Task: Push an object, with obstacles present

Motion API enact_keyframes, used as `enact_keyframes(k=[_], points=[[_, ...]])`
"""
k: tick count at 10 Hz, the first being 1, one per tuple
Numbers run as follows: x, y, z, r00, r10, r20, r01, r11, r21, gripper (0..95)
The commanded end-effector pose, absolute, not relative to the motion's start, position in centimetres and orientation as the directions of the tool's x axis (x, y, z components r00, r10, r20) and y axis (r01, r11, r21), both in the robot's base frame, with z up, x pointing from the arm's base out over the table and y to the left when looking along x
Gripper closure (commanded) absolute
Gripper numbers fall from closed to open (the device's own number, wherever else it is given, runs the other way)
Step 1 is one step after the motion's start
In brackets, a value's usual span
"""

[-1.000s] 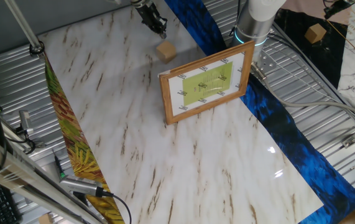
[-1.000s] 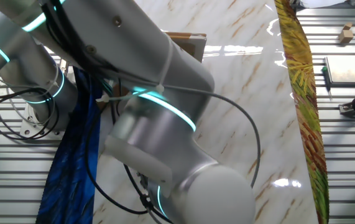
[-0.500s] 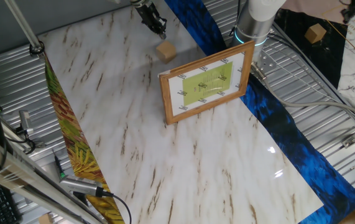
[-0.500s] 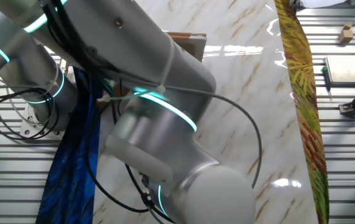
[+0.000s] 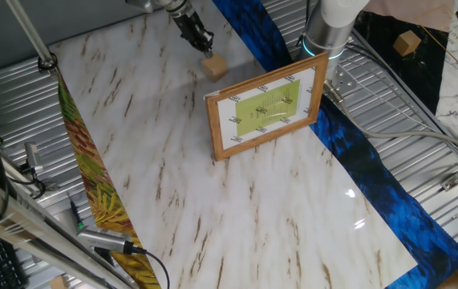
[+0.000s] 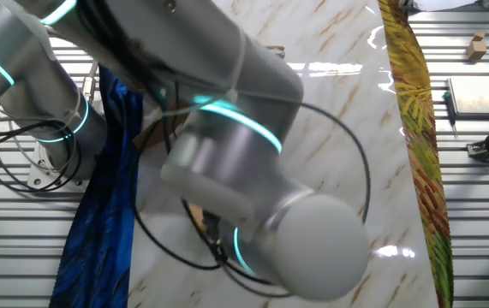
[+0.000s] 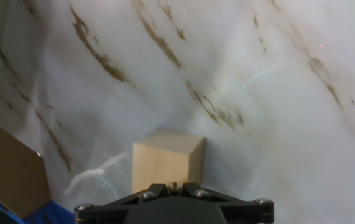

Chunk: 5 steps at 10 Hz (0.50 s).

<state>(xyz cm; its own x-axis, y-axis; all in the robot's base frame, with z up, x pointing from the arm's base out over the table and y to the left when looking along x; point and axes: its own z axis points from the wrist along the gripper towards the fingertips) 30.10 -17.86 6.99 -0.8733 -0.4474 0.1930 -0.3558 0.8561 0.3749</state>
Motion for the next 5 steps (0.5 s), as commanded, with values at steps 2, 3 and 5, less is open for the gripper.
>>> enact_keyframes(k=[2, 3, 5], points=[[30.7, -16.8, 7.0, -0.877, -0.443, 0.187, -0.352, 0.856, 0.378, 95.0], [30.9, -16.5, 7.0, -0.878, -0.440, 0.187, -0.349, 0.857, 0.380, 95.0], [31.3, -15.6, 7.0, -0.884, -0.428, 0.187, -0.334, 0.859, 0.388, 95.0]])
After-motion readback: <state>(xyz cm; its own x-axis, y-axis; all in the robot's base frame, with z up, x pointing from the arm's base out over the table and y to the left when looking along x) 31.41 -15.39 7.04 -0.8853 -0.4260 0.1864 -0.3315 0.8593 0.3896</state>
